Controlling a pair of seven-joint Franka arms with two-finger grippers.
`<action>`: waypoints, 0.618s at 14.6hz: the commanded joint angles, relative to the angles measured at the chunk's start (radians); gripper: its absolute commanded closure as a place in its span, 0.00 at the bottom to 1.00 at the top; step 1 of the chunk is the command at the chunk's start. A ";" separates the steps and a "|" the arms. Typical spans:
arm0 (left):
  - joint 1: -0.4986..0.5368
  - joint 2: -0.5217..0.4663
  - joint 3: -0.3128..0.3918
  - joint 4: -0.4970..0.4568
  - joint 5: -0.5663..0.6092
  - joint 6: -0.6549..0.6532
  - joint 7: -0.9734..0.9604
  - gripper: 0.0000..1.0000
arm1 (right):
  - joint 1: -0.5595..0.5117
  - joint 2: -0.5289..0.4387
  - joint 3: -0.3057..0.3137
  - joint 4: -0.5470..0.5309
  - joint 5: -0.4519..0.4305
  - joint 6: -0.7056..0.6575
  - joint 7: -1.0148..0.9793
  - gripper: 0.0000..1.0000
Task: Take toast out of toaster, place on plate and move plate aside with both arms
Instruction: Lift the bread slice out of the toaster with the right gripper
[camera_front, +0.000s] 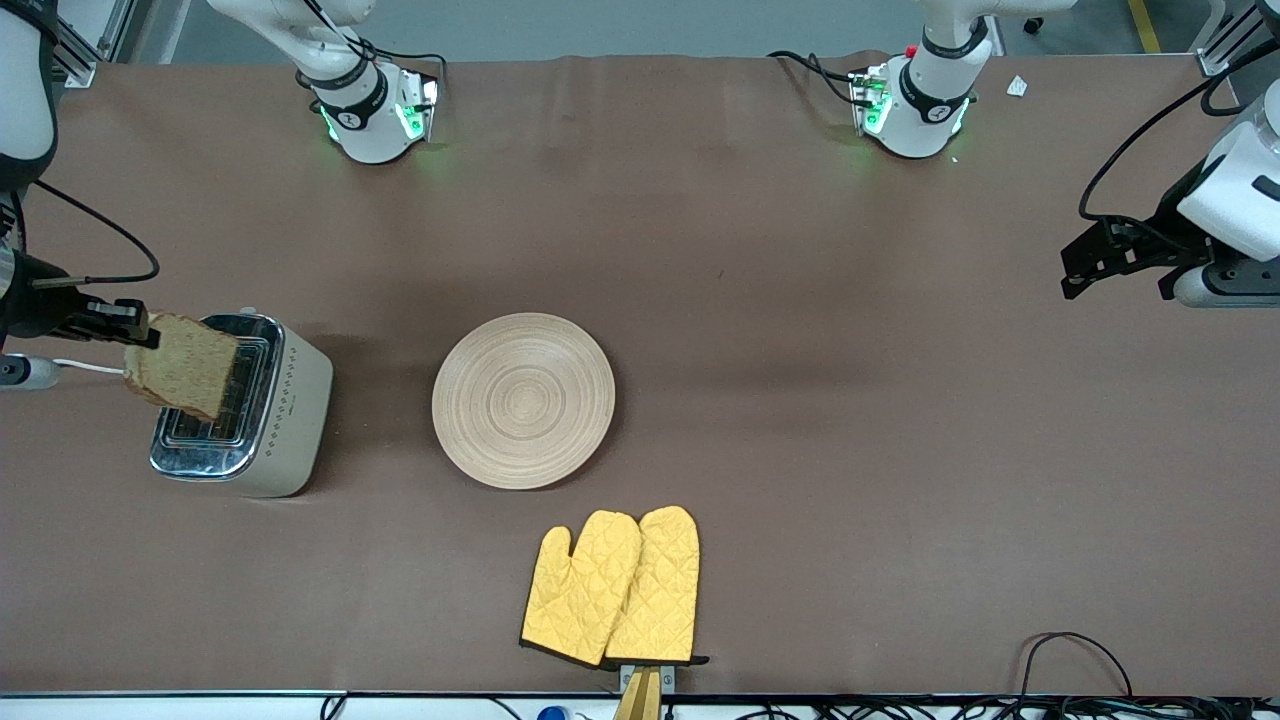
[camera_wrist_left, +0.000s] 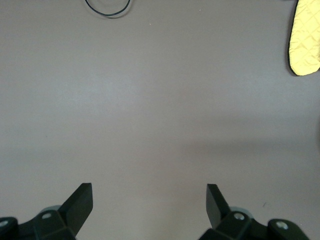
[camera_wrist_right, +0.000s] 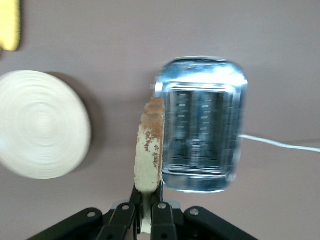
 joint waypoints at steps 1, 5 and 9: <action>-0.001 0.011 -0.001 0.022 0.016 -0.012 0.010 0.00 | -0.001 0.017 0.005 0.018 0.068 -0.016 0.048 1.00; -0.003 0.009 -0.002 0.022 0.016 -0.012 0.010 0.00 | 0.099 0.033 0.003 -0.029 0.183 0.027 0.188 1.00; -0.001 0.011 -0.001 0.022 0.016 -0.012 0.011 0.00 | 0.229 0.044 0.003 -0.221 0.320 0.305 0.234 1.00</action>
